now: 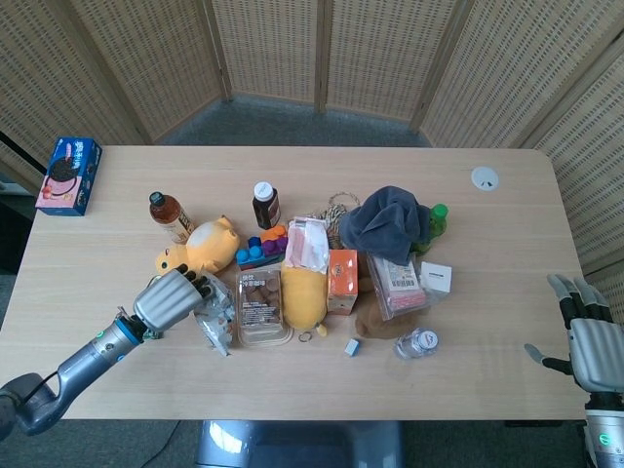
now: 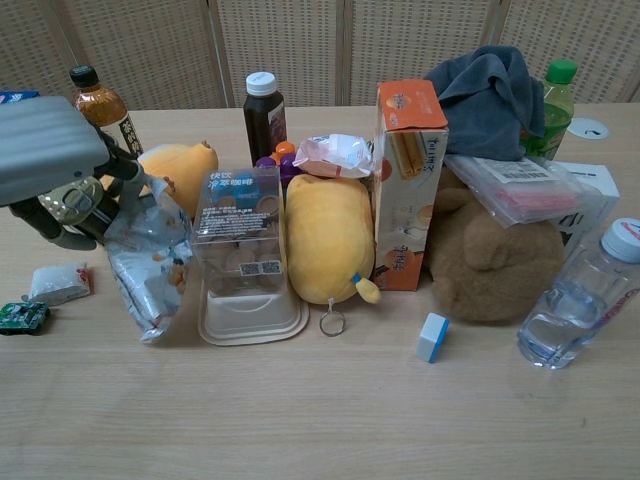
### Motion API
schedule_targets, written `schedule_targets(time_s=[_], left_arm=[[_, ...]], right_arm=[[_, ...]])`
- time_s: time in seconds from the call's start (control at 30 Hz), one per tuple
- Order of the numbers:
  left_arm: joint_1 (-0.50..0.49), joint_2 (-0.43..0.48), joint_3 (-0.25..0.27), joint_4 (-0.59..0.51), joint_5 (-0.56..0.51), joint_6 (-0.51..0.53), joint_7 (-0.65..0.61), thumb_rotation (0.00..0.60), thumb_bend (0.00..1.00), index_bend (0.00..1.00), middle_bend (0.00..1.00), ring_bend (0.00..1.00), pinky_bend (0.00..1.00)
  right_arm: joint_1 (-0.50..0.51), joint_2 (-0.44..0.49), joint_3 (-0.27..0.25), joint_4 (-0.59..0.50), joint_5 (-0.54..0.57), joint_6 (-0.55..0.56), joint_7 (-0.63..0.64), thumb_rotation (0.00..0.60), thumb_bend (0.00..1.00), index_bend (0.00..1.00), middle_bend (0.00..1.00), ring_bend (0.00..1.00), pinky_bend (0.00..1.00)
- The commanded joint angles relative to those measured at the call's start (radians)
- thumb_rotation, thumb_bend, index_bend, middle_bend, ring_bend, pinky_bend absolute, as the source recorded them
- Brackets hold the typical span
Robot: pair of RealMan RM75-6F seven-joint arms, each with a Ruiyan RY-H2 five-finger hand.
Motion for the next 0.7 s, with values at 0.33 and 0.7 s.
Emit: schedule_targets(time_s=[0.33, 0.7], left_arm=[[-0.052, 0.154, -0.1, -0.211, -0.04, 0.014, 0.072, 0.6, 0.0, 0.83, 0.94, 0.71, 0.78], [-0.074, 0.258, -0.155, -0.332, -0.069, 0.005, 0.122, 0.6, 0.0, 0.83, 0.94, 0.71, 0.78]], right_arm=[[-0.001, 0.004, 0.001, -0.005, 0.002, -0.001, 0.003, 0.6, 0.0, 0.0, 0.0, 0.0, 0.0], [-0.001, 0.007, 0.0, -0.012, 0.0, 0.0, 0.003, 0.599, 0.0, 0.0, 0.0, 0.0, 0.0]])
